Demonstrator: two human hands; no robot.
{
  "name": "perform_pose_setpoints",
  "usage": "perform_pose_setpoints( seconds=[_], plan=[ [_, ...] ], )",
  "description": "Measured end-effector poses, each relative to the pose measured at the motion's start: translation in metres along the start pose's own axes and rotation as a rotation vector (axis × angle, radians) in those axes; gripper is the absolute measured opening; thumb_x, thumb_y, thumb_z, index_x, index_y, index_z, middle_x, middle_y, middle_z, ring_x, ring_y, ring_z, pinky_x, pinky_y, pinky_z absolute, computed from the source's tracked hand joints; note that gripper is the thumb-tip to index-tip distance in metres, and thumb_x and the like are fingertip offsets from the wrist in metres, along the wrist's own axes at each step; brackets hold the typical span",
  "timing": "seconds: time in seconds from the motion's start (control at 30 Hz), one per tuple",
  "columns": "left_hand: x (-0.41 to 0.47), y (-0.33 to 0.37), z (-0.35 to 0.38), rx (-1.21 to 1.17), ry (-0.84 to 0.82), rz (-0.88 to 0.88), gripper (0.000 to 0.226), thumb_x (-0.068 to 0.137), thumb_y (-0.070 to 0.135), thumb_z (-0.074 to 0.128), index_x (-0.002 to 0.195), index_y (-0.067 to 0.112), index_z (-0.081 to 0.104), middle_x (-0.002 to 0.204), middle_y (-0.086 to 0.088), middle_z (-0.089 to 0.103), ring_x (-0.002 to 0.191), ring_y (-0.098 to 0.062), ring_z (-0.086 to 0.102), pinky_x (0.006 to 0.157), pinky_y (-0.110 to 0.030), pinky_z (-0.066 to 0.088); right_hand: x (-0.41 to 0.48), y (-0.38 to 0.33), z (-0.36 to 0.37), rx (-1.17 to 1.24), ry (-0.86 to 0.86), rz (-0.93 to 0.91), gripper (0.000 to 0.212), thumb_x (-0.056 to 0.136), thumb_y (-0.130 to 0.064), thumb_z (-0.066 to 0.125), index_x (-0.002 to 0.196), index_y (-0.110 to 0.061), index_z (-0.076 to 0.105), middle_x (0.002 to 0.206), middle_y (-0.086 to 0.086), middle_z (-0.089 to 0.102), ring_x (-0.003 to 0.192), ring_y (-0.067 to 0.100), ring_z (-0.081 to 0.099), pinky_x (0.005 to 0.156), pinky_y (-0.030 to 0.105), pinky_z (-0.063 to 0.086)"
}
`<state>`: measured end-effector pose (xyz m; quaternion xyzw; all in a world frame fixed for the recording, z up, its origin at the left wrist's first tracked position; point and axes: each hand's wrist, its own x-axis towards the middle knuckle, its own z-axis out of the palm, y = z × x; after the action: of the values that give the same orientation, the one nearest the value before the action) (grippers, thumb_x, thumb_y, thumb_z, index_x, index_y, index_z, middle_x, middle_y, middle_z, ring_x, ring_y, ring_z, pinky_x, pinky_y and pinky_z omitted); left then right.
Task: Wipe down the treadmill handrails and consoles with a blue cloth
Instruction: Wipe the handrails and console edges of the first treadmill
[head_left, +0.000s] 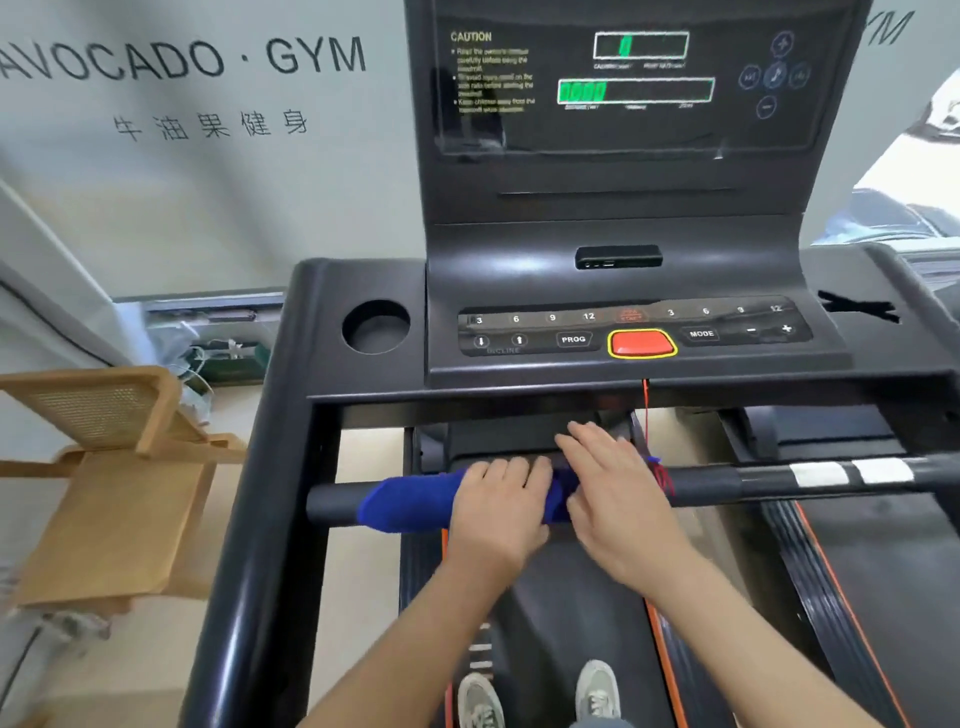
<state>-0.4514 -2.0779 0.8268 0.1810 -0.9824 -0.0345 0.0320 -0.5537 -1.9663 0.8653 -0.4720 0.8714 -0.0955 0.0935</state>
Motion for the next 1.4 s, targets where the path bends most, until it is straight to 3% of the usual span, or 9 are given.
perform_pose_setpoints(
  seconds=[0.1, 0.23, 0.37, 0.57, 0.7, 0.8, 0.97, 1.17, 1.4],
  plan=[
    [-0.042, -0.066, -0.006, 0.035, 0.066, -0.156, 0.042, 0.063, 0.029, 0.076, 0.101, 0.016, 0.063, 0.081, 0.0, 0.062, 0.074, -0.023, 0.061, 0.075, -0.035, 0.049, 0.015, -0.049, 0.023, -0.09, -0.119, -0.156, 0.07, 0.079, -0.036, 0.026, 0.14, -0.009, 0.046, 0.15, 0.017, 0.039, 0.138, 0.036, 0.038, 0.109, 0.054, 0.031],
    [-0.073, -0.1, -0.013, 0.097, 0.06, -0.257, 0.056, 0.065, 0.018, 0.077, 0.117, 0.015, 0.058, 0.1, -0.006, 0.06, 0.094, -0.028, 0.059, 0.094, -0.041, 0.047, 0.028, -0.109, 0.042, -0.111, -0.166, -0.264, 0.061, 0.079, -0.039, 0.05, 0.132, -0.009, 0.053, 0.135, 0.012, 0.056, 0.129, 0.033, 0.049, 0.106, 0.059, 0.031],
    [-0.08, -0.08, -0.013, 0.048, 0.029, -0.367, 0.07, 0.071, 0.019, 0.073, 0.136, 0.011, 0.049, 0.135, -0.013, 0.053, 0.13, -0.032, 0.046, 0.114, -0.047, 0.031, 0.043, -0.105, 0.037, -0.08, -0.185, -0.356, 0.056, 0.093, -0.045, 0.05, 0.141, -0.022, 0.035, 0.137, -0.004, 0.051, 0.128, 0.018, 0.046, 0.115, 0.042, 0.017],
    [-0.07, -0.071, -0.03, -0.114, 0.083, -0.051, 0.054, 0.066, 0.016, 0.08, 0.118, 0.017, 0.067, 0.117, -0.002, 0.067, 0.104, -0.021, 0.065, 0.082, -0.031, 0.056, 0.026, -0.012, 0.0, -0.113, -0.219, -0.243, 0.043, 0.097, -0.033, 0.049, 0.139, -0.039, 0.041, 0.141, -0.02, 0.049, 0.131, 0.006, 0.044, 0.114, 0.031, 0.014],
    [-0.046, -0.048, -0.018, -0.091, 0.102, 0.109, 0.045, 0.071, 0.026, 0.075, 0.113, 0.025, 0.06, 0.103, 0.004, 0.058, 0.089, -0.021, 0.058, 0.07, -0.036, 0.046, 0.018, 0.019, -0.032, -0.378, -0.313, -0.1, 0.052, 0.093, -0.023, 0.05, 0.14, -0.043, 0.039, 0.144, -0.02, 0.044, 0.138, 0.007, 0.032, 0.113, 0.045, 0.011],
    [-0.047, -0.06, -0.011, -0.048, 0.03, -0.052, 0.073, 0.063, 0.034, 0.081, 0.13, 0.019, 0.055, 0.12, -0.004, 0.058, 0.107, -0.025, 0.057, 0.091, -0.039, 0.042, 0.026, -0.012, -0.028, -0.453, -0.378, -0.157, 0.063, 0.089, -0.042, 0.057, 0.145, -0.026, 0.032, 0.155, -0.001, 0.027, 0.145, 0.018, 0.02, 0.113, 0.054, 0.013],
    [-0.081, -0.109, -0.035, -0.09, 0.09, -0.079, 0.056, 0.069, 0.019, 0.064, 0.125, 0.013, 0.061, 0.125, -0.002, 0.062, 0.117, -0.022, 0.057, 0.106, -0.038, 0.042, 0.048, -0.113, 0.031, -0.177, -0.28, -0.332, 0.073, 0.081, -0.071, 0.051, 0.126, -0.015, 0.043, 0.12, 0.005, 0.057, 0.109, 0.028, 0.057, 0.088, 0.041, 0.041],
    [-0.095, -0.16, -0.046, -0.359, 0.158, -0.746, 0.059, 0.093, 0.042, 0.036, 0.148, 0.023, 0.028, 0.149, -0.008, 0.034, 0.123, -0.032, 0.048, 0.095, -0.046, 0.046, 0.074, -0.179, 0.061, -0.1, -0.165, -0.545, 0.062, 0.088, -0.071, 0.038, 0.117, -0.017, 0.042, 0.104, 0.002, 0.061, 0.089, 0.027, 0.064, 0.059, 0.036, 0.039],
    [-0.094, -0.161, -0.034, -0.313, 0.224, -0.762, 0.051, 0.098, 0.039, 0.035, 0.148, 0.028, 0.025, 0.141, -0.004, 0.04, 0.096, -0.038, 0.059, 0.071, -0.047, 0.047, 0.059, -0.101, 0.027, -0.17, -0.262, -0.222, 0.048, 0.099, -0.056, 0.014, 0.093, -0.023, 0.05, 0.103, 0.003, 0.066, 0.097, 0.031, 0.062, 0.071, 0.037, 0.044]
  ],
)
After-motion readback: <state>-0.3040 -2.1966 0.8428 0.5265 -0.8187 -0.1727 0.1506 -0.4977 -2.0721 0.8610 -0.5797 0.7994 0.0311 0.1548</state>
